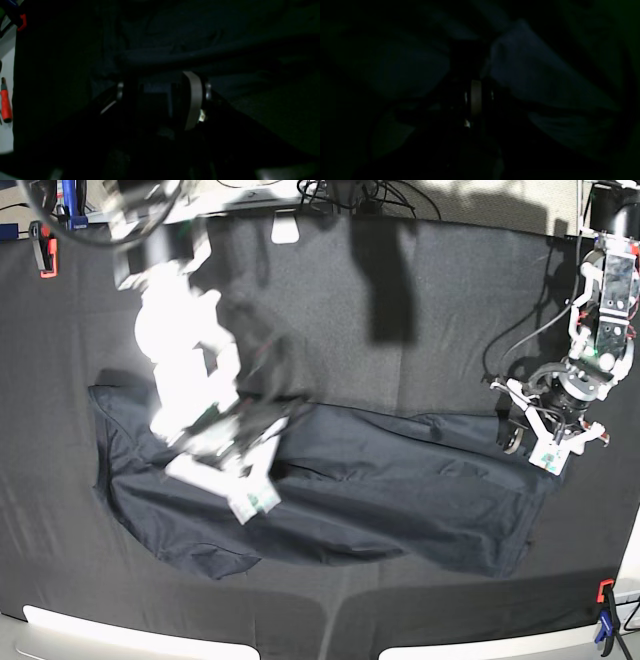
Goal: Layout the t-shirt on the table in an organized manner, then fold the t-shirt properly
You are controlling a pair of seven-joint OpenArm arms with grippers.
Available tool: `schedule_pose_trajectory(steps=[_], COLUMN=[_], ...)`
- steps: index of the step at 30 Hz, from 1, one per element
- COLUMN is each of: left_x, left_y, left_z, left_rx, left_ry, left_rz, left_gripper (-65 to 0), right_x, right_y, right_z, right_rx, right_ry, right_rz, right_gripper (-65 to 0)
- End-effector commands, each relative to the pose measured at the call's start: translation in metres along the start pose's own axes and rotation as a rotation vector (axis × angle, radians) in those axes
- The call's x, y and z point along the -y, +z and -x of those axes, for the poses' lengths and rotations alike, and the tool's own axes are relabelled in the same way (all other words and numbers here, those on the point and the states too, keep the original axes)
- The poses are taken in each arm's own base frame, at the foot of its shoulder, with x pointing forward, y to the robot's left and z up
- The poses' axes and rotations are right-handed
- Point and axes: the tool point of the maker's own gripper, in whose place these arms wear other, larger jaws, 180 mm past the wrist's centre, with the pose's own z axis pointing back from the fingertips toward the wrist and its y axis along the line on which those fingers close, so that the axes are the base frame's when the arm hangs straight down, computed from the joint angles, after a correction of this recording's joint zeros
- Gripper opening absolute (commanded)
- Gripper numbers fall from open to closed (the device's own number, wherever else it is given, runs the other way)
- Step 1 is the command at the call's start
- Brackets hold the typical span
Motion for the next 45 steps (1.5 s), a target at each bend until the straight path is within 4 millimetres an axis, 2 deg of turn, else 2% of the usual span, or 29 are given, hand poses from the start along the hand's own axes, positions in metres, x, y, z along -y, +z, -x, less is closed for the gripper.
schedule_pose_trajectory(steps=[1,6,16,25,31,35,41,43,45], left_x=[-0.013,-0.013,-0.013,-0.013,-0.013,-0.013,-0.013,-0.013,-0.015], left_y=[0.001,0.001,0.001,0.001,0.001,0.001,0.001,0.002,0.002], left_z=[-0.019,-0.019,-0.021,-0.021,-0.021,-0.021,-0.021,-0.02,-0.019], left_rx=[0.054,0.055,0.065,0.064,0.064,0.063,0.063,0.059,0.054], left_ry=[-0.012,-0.012,-0.012,-0.012,-0.012,-0.012,-0.013,-0.015,-0.031], left_rz=[-0.029,-0.029,-0.029,-0.029,-0.029,-0.029,-0.029,-0.029,-0.031], left_gripper=[-39.0,-39.0,-39.0,-39.0,-39.0,-39.0,-39.0,-39.0,-39.0], right_x=[0.001,-0.026,-0.07,-0.067,-0.07,-0.085,-0.121,-0.125,-0.118], right_y=[0.006,0.005,0.01,0.01,0.011,0.014,0.031,0.037,0.038], right_z=[-0.025,-0.031,-0.06,-0.06,-0.062,-0.066,-0.074,-0.076,-0.071], right_rx=[0.087,0.106,0.163,0.156,0.163,0.181,0.193,0.229,0.226], right_ry=[-0.011,-0.05,-0.133,-0.121,-0.133,-0.142,-0.001,0.083,0.112], right_rz=[0.003,-0.05,-0.157,-0.132,-0.151,-0.241,-0.474,-0.518,-0.503], right_gripper=[-65.0,-65.0,-65.0,-65.0,-49.1,-47.9,-47.9,-47.9,-47.9])
